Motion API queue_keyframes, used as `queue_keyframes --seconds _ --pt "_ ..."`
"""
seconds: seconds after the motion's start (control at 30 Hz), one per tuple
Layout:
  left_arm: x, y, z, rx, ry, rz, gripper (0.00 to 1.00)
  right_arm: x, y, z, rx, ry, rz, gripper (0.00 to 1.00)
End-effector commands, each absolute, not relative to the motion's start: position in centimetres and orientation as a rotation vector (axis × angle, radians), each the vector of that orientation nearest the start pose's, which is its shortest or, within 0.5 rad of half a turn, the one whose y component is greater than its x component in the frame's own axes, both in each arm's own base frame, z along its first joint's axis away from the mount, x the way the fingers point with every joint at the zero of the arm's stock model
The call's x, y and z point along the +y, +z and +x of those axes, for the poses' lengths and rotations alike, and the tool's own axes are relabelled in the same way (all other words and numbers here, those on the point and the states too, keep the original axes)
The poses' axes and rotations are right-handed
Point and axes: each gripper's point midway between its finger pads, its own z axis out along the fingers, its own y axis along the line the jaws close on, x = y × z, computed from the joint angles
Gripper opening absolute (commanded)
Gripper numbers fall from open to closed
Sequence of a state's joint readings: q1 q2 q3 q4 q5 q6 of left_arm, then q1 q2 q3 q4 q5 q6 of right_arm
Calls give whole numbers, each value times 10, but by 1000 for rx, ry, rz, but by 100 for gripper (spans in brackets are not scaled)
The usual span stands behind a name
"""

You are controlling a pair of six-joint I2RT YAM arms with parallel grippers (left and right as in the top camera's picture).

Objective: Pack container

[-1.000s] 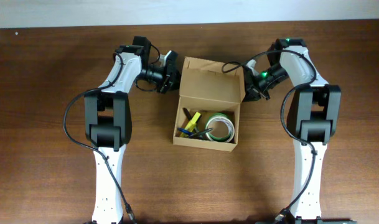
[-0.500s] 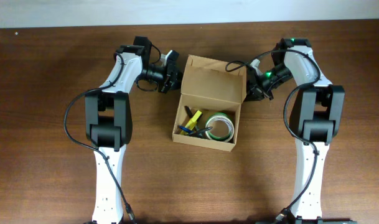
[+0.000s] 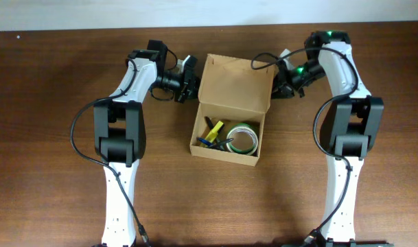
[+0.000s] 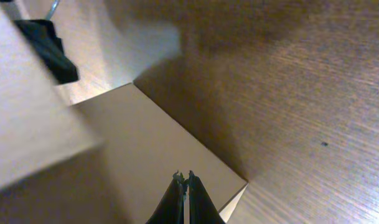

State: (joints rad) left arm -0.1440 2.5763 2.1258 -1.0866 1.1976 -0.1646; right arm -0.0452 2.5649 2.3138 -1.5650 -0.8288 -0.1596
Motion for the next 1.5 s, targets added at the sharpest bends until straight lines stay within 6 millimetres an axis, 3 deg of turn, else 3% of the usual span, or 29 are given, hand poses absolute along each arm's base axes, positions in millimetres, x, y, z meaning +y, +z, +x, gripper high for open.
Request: queue_keyframes --seconds 0.0,0.2,0.63,0.83,1.17,1.47 --pt "-232 61 465 2709 -1849 38 2 105 108 461 2915 1307 -73 4" --pt "-233 64 466 2688 -1871 46 2 103 115 457 2941 1276 -75 4" --pt "-243 115 465 2384 -2266 89 2 98 128 455 2955 1216 -103 4" --pt "-243 124 465 2332 -2327 92 2 98 146 457 2915 1192 -127 4" --pt "-243 124 464 2341 -2333 74 2 97 185 452 2847 1124 -179 4" --pt "-243 126 461 2362 -2349 34 2 93 244 437 2740 1012 -244 4"
